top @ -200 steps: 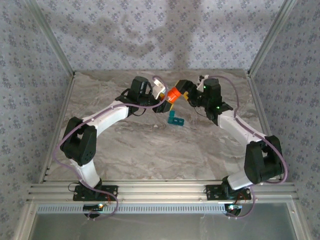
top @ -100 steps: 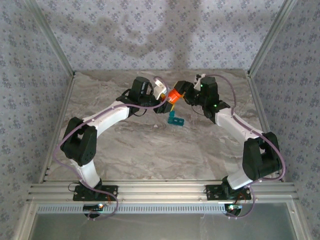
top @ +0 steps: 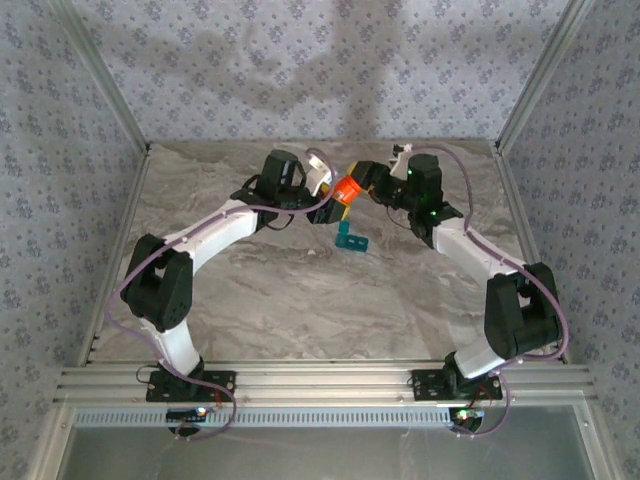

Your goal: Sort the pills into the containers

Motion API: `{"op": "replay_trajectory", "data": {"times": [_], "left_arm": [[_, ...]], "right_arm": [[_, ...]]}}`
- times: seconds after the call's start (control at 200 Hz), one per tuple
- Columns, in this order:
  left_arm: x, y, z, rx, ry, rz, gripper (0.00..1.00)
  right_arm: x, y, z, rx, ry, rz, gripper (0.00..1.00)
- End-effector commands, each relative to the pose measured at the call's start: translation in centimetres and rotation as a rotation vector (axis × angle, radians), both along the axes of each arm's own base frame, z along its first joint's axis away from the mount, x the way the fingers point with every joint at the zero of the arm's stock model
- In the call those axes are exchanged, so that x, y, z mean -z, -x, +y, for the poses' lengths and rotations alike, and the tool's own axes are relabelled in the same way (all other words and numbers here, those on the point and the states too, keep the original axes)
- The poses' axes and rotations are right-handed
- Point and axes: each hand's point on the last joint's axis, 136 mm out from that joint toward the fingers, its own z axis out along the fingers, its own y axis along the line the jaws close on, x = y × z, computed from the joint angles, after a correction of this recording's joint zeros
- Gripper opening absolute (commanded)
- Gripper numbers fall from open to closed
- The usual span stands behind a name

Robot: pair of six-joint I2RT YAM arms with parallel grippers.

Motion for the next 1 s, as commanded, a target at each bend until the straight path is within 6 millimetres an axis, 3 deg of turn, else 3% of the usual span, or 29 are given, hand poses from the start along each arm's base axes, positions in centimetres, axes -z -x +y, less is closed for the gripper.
{"op": "replay_trajectory", "data": {"times": [0.0, 0.2, 0.3, 0.36, 0.47, 0.6, 0.74, 0.995], "left_arm": [[-5.0, 1.8, -1.5, 0.132, 0.157, -0.008, 0.00], [-5.6, 2.4, -1.3, 0.149, 0.184, 0.019, 0.00], [-4.7, 1.7, -0.7, 0.089, 0.122, -0.010, 0.00], [-4.0, 0.8, -0.1, 0.028, 0.070, -0.048, 0.00], [-3.1, -0.4, 0.9, -0.064, -0.011, -0.118, 0.00], [-2.2, -1.0, 1.4, -0.102, -0.074, -0.161, 0.00], [-1.7, -1.0, 1.3, -0.098, -0.108, -0.180, 0.00], [-1.2, -0.6, 0.6, -0.074, -0.125, -0.180, 0.00]], "right_arm": [[-1.9, 1.2, 0.8, -0.165, 0.002, -0.250, 0.39], [-1.9, 0.8, -0.2, -0.205, -0.047, -0.272, 0.43], [-2.3, 0.2, -1.2, -0.141, -0.079, -0.221, 0.70], [-2.1, -0.3, -2.3, -0.069, -0.077, -0.158, 0.79], [-1.2, -0.7, -4.8, 0.103, -0.028, -0.044, 0.85], [0.6, -0.6, -6.5, 0.221, 0.020, 0.106, 0.86], [1.4, -0.4, -6.2, 0.244, -0.006, 0.167, 0.86], [1.3, -0.8, -3.3, 0.190, -0.018, 0.165, 0.86]]}}
